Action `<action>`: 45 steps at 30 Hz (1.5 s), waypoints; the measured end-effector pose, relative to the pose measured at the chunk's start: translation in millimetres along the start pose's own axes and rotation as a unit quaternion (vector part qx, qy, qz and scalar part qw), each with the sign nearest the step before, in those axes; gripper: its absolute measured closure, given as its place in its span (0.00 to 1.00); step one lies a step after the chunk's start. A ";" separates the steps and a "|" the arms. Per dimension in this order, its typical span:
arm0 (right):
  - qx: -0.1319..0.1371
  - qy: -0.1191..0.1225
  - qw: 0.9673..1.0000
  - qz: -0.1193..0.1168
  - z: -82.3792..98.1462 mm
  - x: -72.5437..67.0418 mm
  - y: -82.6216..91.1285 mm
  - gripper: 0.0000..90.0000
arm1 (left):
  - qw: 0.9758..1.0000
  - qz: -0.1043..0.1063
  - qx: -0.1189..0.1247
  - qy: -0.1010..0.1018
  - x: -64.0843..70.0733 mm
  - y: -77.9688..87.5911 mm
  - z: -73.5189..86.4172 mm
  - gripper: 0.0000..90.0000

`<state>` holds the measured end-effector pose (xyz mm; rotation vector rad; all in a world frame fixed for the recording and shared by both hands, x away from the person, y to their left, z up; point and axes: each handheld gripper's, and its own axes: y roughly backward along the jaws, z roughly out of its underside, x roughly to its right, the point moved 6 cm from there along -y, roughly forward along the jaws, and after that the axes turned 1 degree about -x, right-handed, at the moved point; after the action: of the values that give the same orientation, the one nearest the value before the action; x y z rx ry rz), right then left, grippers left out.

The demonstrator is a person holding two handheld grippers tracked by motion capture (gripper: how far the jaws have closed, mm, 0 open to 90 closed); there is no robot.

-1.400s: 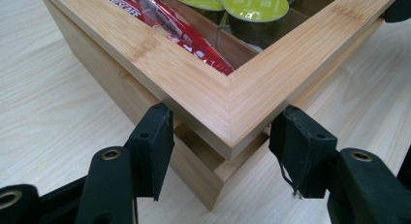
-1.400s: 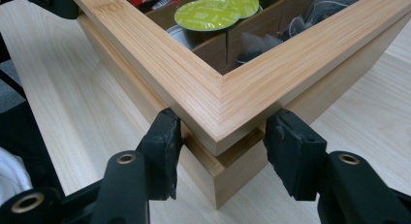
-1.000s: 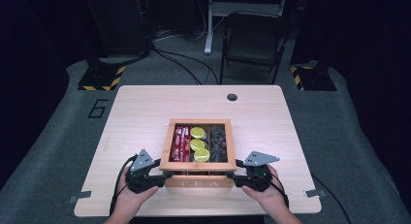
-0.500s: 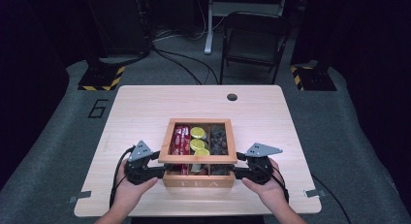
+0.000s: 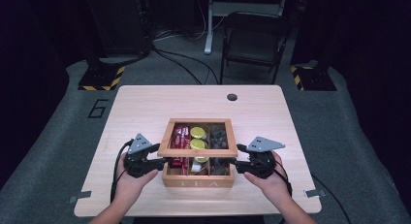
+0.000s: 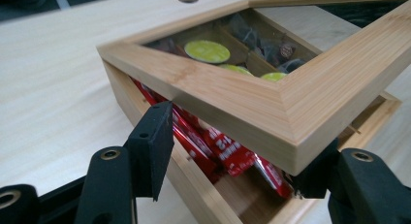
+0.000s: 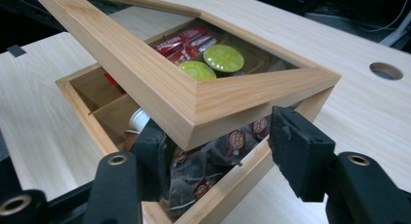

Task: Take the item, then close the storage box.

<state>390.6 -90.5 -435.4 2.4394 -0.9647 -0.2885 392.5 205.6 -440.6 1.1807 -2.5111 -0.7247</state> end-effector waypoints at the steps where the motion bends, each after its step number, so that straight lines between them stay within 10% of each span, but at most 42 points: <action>1: 0.003 0.000 1.000 0.002 -1.6 1.6 -0.6 0.47 | 1.000 -0.003 0.001 -0.002 -0.1 0.2 -1.8 0.47; 31: 0.047 0.015 0.999 0.015 -54.8 22.9 0.8 0.48 | 0.999 -0.009 0.045 -0.007 -21.9 8.4 -58.0 0.57; 45: 0.018 0.005 0.999 0.046 -57.0 55.1 -33.2 0.58 | 0.998 -0.019 0.060 0.006 -32.5 4.7 -81.2 0.60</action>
<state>470.8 -86.5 -404.8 2.4182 -1.0837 -0.2290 445.9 207.2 -371.1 1.2725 -2.5603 -0.5815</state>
